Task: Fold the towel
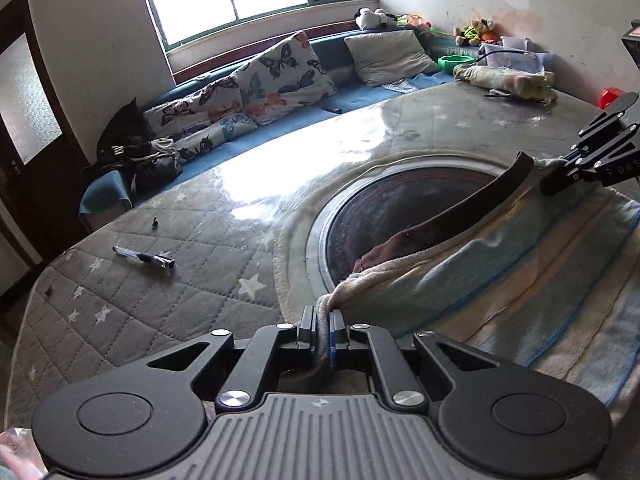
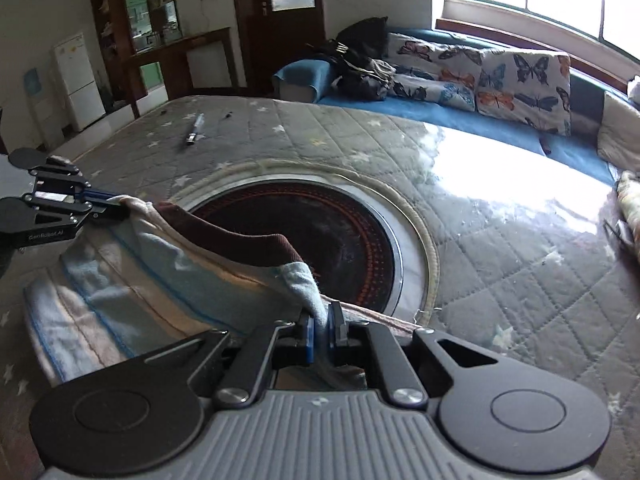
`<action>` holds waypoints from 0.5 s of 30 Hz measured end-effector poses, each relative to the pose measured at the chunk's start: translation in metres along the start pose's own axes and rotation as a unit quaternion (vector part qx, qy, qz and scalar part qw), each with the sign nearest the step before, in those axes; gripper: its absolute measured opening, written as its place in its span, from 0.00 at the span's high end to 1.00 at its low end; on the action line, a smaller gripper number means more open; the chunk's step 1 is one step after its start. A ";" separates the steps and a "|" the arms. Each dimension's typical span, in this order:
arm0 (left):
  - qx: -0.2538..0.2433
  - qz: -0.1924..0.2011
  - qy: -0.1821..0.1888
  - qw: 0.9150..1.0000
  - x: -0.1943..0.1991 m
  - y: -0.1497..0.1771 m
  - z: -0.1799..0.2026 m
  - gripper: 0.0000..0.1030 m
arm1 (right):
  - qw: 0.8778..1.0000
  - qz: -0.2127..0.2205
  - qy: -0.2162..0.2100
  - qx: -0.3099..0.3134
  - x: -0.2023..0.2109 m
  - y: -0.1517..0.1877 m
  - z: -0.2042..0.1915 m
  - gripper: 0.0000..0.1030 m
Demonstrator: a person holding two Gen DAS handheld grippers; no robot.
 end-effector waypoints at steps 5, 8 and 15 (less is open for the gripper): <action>-0.001 -0.004 0.002 1.000 -0.005 0.002 -0.002 0.94 | 1.000 -0.010 0.002 -0.006 -0.017 0.002 0.006 0.92; -0.002 0.020 -0.001 1.000 0.004 -0.012 -0.006 0.94 | 1.000 0.015 0.005 0.002 -0.008 -0.004 0.005 0.92; 0.019 -0.011 -0.023 0.999 -0.033 -0.010 -0.016 0.83 | 0.999 0.013 0.034 -0.026 -0.028 -0.006 0.015 0.79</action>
Point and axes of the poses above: each gripper's, at about its wrist camera, not at the fingertips, and x roughly against the way its jaws point, z to its right, y to its underside, the point moved 6 cm from there along -x, roughly the way its jaws point, and after that the axes turned 7 degrees about z, right-handed, at the moved point
